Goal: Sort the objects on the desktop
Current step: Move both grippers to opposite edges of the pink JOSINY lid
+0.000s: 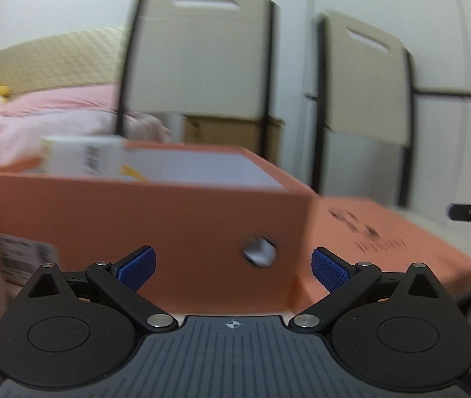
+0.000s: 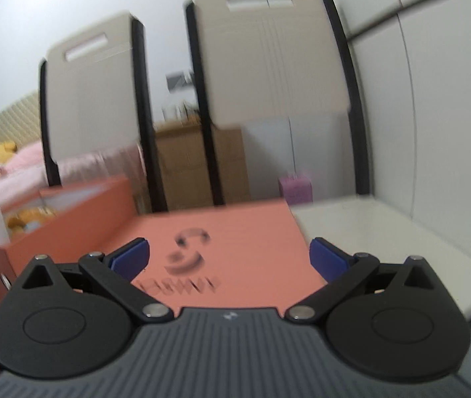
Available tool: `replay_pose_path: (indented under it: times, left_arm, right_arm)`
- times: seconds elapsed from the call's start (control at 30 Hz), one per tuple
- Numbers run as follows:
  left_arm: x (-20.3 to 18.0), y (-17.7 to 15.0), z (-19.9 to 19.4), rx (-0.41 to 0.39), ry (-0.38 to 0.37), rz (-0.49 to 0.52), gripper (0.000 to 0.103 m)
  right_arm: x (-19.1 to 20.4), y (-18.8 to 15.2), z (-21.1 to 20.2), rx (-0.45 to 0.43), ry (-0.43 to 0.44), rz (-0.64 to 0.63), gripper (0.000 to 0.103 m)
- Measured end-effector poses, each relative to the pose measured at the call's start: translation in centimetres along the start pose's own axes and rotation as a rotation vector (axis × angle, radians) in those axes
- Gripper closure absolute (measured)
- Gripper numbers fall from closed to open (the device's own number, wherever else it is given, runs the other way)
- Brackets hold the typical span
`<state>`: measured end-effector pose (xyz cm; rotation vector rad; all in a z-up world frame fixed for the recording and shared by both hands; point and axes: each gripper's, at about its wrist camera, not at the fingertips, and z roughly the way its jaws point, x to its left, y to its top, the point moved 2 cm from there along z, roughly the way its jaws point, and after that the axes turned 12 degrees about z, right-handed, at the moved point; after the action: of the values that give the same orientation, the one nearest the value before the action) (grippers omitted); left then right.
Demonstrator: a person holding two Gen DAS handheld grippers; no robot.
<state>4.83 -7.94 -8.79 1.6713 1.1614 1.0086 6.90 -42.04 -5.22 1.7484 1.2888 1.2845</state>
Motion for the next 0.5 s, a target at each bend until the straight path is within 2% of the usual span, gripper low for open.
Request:
replay_pose_path:
  times: [0.17,0.23,0.37,0.43,0.5]
  left_arm:
    - [-3.4,-1.2,1.5,0.044,-0.133,0.106,0.002]
    - [-4.1,-0.7,2.3,0.057,-0.149,0.116,0.002]
    - [-4.6,-0.8,3.3,0.087,-0.18,0.098,0.002]
    - [-5.2,-1.0,3.7,0.116,-0.201,0.105,0.002]
    - [-5.8,-1.0,3.8,0.125,-0.213,0.118,0.002]
  right_arm:
    - [-2.7,-1.6,0.2,0.092,-0.011,0.003,0.0]
    - [-3.4,-2.0,0.4,0.126,0.011,0.046,0.0]
    - [-2.8,-2.1,0.6,0.128,0.084,0.071,0.0]
    - [-1.7,-2.1,0.6,0.13,0.107,0.034,0.0]
    - [-0.9,-2.5,0.8,0.129,0.076,-0.039,0.0]
